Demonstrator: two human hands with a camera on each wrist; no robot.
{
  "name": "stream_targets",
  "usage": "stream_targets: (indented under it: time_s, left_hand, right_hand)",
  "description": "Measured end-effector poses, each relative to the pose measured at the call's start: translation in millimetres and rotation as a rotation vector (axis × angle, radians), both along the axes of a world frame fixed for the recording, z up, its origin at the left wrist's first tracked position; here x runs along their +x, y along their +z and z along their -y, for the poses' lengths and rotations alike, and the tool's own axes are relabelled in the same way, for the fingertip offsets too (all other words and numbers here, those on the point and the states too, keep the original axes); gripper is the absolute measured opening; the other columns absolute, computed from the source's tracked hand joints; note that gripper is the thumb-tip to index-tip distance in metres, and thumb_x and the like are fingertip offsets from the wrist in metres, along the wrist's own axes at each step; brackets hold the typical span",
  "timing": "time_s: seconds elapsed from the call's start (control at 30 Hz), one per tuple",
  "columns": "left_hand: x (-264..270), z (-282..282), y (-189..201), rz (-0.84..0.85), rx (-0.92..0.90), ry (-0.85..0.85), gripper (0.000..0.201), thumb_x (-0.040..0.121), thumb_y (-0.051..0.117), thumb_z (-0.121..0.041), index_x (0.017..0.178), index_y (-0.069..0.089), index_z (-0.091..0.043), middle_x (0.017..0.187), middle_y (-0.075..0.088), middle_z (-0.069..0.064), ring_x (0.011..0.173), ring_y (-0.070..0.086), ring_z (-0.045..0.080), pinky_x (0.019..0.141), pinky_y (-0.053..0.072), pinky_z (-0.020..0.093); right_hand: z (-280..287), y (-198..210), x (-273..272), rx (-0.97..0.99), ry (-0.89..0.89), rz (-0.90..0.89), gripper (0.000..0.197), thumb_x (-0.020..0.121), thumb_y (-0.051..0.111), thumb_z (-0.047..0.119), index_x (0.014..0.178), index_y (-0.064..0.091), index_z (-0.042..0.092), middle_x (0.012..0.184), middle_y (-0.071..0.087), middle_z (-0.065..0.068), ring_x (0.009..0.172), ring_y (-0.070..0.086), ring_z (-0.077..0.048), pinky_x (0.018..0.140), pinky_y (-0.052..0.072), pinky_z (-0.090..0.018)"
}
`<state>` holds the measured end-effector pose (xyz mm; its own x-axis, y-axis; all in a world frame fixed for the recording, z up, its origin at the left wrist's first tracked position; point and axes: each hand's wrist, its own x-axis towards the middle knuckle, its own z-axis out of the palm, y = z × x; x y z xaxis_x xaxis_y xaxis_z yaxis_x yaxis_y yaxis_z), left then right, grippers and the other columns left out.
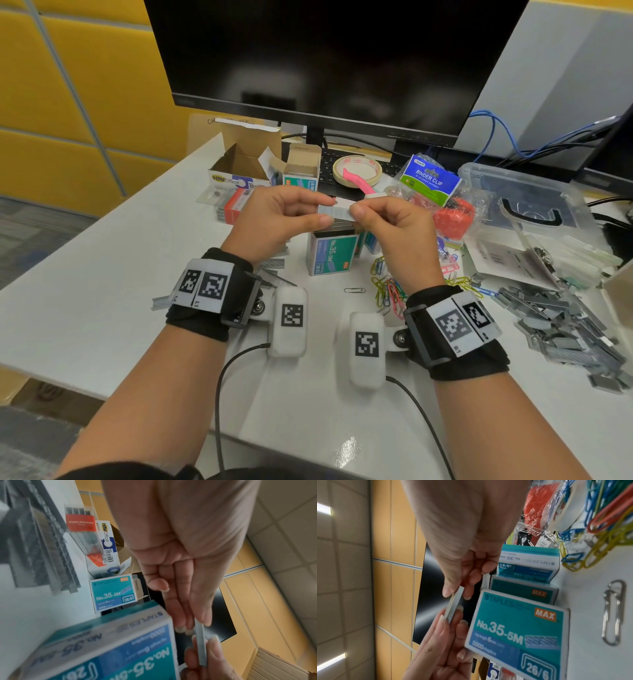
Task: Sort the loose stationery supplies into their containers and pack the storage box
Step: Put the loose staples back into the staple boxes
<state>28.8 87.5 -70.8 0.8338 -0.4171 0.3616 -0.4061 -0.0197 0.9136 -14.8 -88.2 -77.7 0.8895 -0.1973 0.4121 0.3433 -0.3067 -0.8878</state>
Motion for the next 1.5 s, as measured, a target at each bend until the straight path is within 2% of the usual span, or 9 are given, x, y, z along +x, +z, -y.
stream_targets:
  time_s: [0.3,0.43,0.6,0.7,0.87,1.07,1.13,1.27,1.5]
  left_hand:
    - [0.9,0.6,-0.8,0.027,-0.047,0.055,0.025,0.085,0.062,-0.001,0.096,0.064,-0.024,0.078,0.073,-0.016,0.083,0.07,0.006,0.076,0.055,0.02]
    - [1.4,0.1,-0.9,0.021,-0.063,0.055,0.025,0.085,0.061,0.0,0.096,0.064,-0.023,0.078,0.072,-0.017,0.081,0.07,0.005,0.075,0.054,0.018]
    - [1.2,1.5,-2.0,0.017,-0.04,0.059,0.026,0.084,0.063,-0.001,0.094,0.065,-0.025,0.08,0.072,-0.018,0.085,0.069,0.005,0.076,0.055,0.019]
    - [1.8,2.3,-2.3,0.017,-0.055,0.076,0.026,0.083,0.065,-0.004,0.099,0.065,-0.025,0.096,0.072,-0.008,0.098,0.067,0.01,0.083,0.055,0.027]
    - [4.8,1.6,-4.8,0.02,-0.081,0.117,0.032,0.087,0.061,-0.004,0.113,0.058,-0.023,0.115,0.063,-0.005,0.112,0.059,0.006,0.092,0.049,0.02]
    - [6.5,1.8,-6.7,-0.023,-0.039,0.095,0.027,0.09,0.058,-0.005,0.114,0.06,-0.018,0.118,0.064,0.0,0.114,0.059,0.009,0.095,0.049,0.024]
    - [6.2,2.1,-7.1,-0.032,-0.019,0.073,0.029,0.089,0.059,-0.005,0.115,0.06,-0.017,0.12,0.064,0.0,0.115,0.059,0.009,0.097,0.048,0.026]
    - [5.0,3.5,-8.6,-0.089,0.012,-0.022,0.035,0.085,0.061,0.003,0.115,0.059,-0.016,0.118,0.064,-0.001,0.114,0.059,0.009,0.096,0.049,0.024]
    - [3.5,6.1,-9.0,-0.13,0.012,-0.029,0.038,0.081,0.064,0.008,0.113,0.06,-0.012,0.12,0.064,0.004,0.114,0.059,0.012,0.098,0.048,0.028]
  right_hand:
    - [-0.6,7.6,-6.9,0.13,0.145,-0.028,0.023,0.093,0.051,0.006,0.108,0.065,0.017,0.085,0.069,0.003,0.074,0.063,0.003,0.065,0.047,-0.01]
    - [0.3,5.3,-5.7,0.1,0.151,-0.033,0.025,0.091,0.056,0.005,0.106,0.066,0.021,0.094,0.07,0.005,0.087,0.065,-0.002,0.071,0.051,-0.015]
    - [1.7,4.7,-3.3,0.05,0.073,-0.007,0.022,0.088,0.061,0.007,0.104,0.067,0.02,0.09,0.068,0.006,0.082,0.06,0.004,0.069,0.048,-0.011]
    - [2.6,4.0,-2.6,-0.007,0.044,-0.001,0.021,0.088,0.061,0.007,0.098,0.068,0.023,0.088,0.067,0.009,0.08,0.058,0.005,0.067,0.043,-0.007]
    - [10.2,4.1,-2.0,-0.108,0.049,-0.029,0.023,0.089,0.059,0.004,0.094,0.068,0.025,0.089,0.067,0.011,0.087,0.059,0.003,0.073,0.045,-0.011]
    - [15.2,-0.2,1.4,-0.279,0.038,-0.044,0.027,0.087,0.061,0.008,0.093,0.067,0.033,0.096,0.068,0.002,0.106,0.055,-0.021,0.088,0.049,-0.038]
    - [14.6,-1.7,2.3,-0.3,0.038,-0.043,0.027,0.087,0.062,0.009,0.094,0.067,0.034,0.098,0.068,-0.001,0.107,0.054,-0.021,0.088,0.049,-0.036]
    - [10.4,-3.0,1.2,-0.342,0.025,-0.041,0.025,0.085,0.065,0.012,0.094,0.066,0.036,0.095,0.067,-0.004,0.1,0.049,-0.013,0.078,0.04,-0.016]
    - [8.5,-1.8,-0.6,-0.335,0.012,-0.042,0.021,0.084,0.067,0.013,0.09,0.068,0.034,0.086,0.065,0.001,0.092,0.047,-0.011,0.074,0.038,-0.023]
